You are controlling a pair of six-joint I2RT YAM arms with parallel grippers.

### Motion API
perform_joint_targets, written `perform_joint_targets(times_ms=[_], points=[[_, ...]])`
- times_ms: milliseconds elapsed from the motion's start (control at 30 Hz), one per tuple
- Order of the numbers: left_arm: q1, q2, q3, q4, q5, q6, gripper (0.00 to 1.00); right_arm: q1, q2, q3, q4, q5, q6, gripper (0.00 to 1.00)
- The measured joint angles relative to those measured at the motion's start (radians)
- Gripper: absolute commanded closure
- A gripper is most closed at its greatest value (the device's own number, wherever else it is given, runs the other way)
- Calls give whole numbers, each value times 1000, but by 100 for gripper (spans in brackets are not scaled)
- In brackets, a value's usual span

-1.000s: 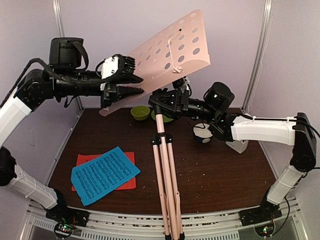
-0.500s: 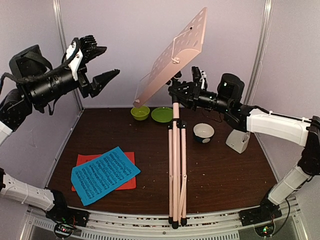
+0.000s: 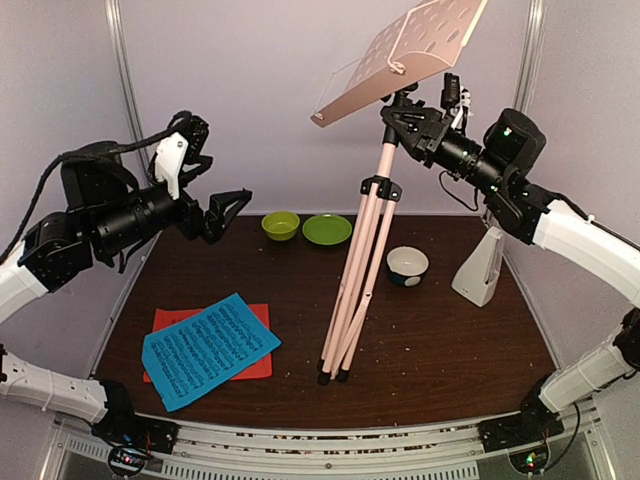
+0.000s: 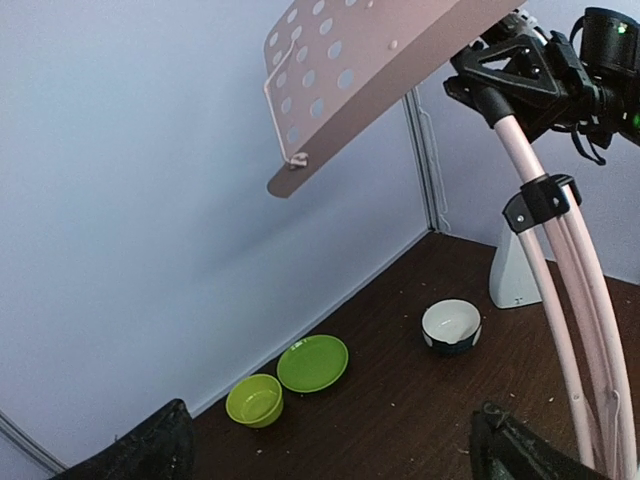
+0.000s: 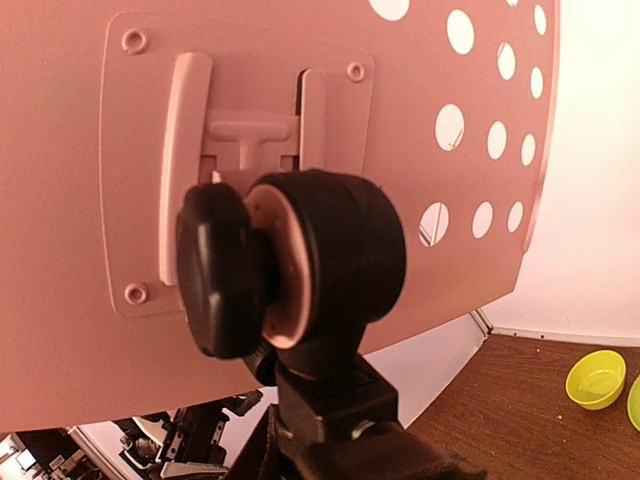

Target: Set up the instrument practice props

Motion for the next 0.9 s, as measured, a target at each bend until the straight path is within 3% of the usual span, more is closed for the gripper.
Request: perform_joint_targets(times_ms=[167, 400, 767, 900], points=[[0, 34, -31, -5, 32, -132, 2, 0, -1, 1, 35, -34, -7, 100], [-25, 98, -97, 91, 216, -232, 5, 0, -1, 19, 67, -92, -8, 100], [-126, 284, -64, 212, 298, -303, 30, 16, -2, 46, 125, -122, -35, 100], [-140, 343, -18, 241, 303, -317, 44, 37, -2, 46, 124, -123, -51, 100]])
